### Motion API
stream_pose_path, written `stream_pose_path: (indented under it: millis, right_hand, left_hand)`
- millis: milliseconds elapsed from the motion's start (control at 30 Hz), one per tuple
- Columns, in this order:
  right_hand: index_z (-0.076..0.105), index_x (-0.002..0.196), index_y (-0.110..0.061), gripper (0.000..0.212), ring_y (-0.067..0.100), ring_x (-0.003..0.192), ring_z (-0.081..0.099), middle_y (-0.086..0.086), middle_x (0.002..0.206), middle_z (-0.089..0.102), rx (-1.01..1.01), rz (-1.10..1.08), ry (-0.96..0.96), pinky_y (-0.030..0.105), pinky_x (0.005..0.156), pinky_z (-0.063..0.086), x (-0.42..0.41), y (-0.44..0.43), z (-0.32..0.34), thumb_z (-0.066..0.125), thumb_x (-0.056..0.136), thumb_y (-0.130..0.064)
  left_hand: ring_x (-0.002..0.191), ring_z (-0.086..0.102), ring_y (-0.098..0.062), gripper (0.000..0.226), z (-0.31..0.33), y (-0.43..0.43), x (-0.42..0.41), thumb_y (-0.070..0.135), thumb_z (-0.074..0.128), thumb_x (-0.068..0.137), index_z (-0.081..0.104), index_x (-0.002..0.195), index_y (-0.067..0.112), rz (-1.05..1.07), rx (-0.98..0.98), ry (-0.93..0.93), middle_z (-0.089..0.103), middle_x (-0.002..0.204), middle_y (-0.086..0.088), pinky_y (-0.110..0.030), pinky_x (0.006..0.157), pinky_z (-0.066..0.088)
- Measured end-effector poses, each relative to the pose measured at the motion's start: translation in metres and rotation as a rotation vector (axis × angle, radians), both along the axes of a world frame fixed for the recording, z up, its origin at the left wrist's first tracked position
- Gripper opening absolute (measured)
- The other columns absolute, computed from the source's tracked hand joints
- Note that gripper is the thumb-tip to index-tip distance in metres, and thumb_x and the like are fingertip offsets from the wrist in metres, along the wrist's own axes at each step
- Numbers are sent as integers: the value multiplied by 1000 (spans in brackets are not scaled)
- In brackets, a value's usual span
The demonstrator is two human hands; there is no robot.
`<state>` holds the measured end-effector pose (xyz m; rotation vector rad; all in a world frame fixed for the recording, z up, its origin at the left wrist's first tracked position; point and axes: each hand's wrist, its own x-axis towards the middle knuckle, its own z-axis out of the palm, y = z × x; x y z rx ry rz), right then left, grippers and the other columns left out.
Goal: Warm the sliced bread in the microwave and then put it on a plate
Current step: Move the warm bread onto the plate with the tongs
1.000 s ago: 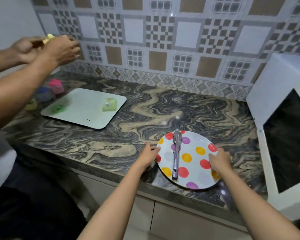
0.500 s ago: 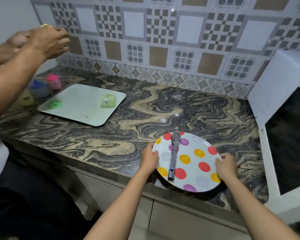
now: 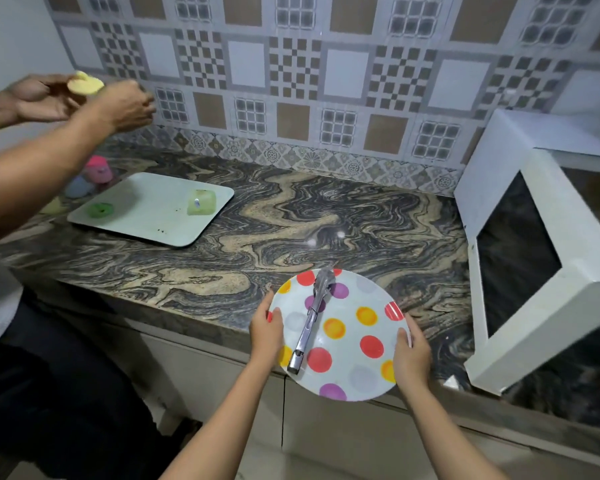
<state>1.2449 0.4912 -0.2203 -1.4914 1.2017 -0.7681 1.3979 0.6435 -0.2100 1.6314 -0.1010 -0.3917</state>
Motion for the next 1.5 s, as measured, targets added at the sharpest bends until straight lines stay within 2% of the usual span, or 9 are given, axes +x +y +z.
stream_pose_path:
  millis: [167, 333, 567, 700, 833, 967, 1100, 1200, 1500]
  right_hand:
    - [49, 134, -6, 38, 27, 127, 47, 9, 139, 50, 42, 25, -126, 36, 103, 40, -42, 33, 11, 42, 97, -6]
    - [55, 130, -9, 36, 26, 125, 50, 6, 134, 56, 22, 31, -141, 36, 102, 42, -107, 67, 11, 46, 96, -8]
    - [56, 129, -10, 36, 27, 123, 52, 8, 131, 58, 39, 34, -147, 39, 103, 42, -223, 99, 8, 46, 95, -8]
    - [56, 128, -10, 36, 26, 121, 53, 8, 129, 59, 57, -24, -154, 33, 99, 42, -304, 99, 7, 45, 95, -6]
    - [56, 129, -9, 36, 24, 122, 53, 8, 129, 59, 60, -129, -147, 33, 101, 42, -385, 81, 6, 44, 95, -7]
    - [56, 129, -13, 34, 24, 122, 53, 4, 130, 59, 70, -258, -120, 40, 104, 42, -450, 48, 9, 45, 96, -13]
    - [56, 128, -16, 35, 26, 117, 56, 5, 128, 60, 50, -368, -72, 46, 99, 46, -492, 5, 20, 48, 95, -17]
    - [58, 127, -17, 34, 23, 111, 57, 0, 121, 62, 15, -412, -70, 41, 96, 49, -509, -35, 31, 48, 94, -14]
    - [57, 126, -18, 32, 24, 105, 59, -1, 112, 61, 25, -475, -108, 43, 92, 51, -477, -179, 45, 48, 95, -16]
  left_hand:
    - [101, 56, -14, 42, 16, 39, -50, -2, 45, 92, 52, 131, 12, 45, -83, -26, 59, 122, -3, -11, 75, 47]
    - [109, 59, -23, 38, 24, 80, -121, 3, 48, 93, 53, 130, 10, 66, -99, -2, 61, 122, -7, -30, 90, 47]
    - [96, 60, -20, 35, 32, 113, -242, 1, 47, 92, 56, 124, 9, 81, -112, -32, 63, 111, -8, -29, 82, 49]
    - [81, 60, -14, 38, 21, 106, -311, 2, 48, 92, 54, 128, 9, 32, -108, -3, 67, 101, -5, -17, 66, 51]
    - [82, 60, -15, 40, 8, 69, -374, 3, 48, 92, 52, 131, 10, -57, -114, 61, 64, 105, -10, -12, 63, 51]
    - [86, 60, -21, 38, 3, 14, -426, 5, 48, 92, 52, 130, 13, -169, -141, 131, 65, 94, -5, -31, 78, 51]
    - [78, 61, -15, 35, 5, -49, -461, 6, 47, 93, 54, 126, 17, -240, -189, 180, 64, 87, 0, -17, 61, 53]
    - [79, 62, -16, 35, 6, -99, -472, 6, 46, 94, 53, 128, 11, -289, -187, 186, 65, 97, -8, -15, 57, 52]
    - [104, 60, -28, 30, 22, -258, -433, 10, 45, 95, 54, 123, 14, -388, -22, 14, 63, 117, -11, -39, 94, 49]
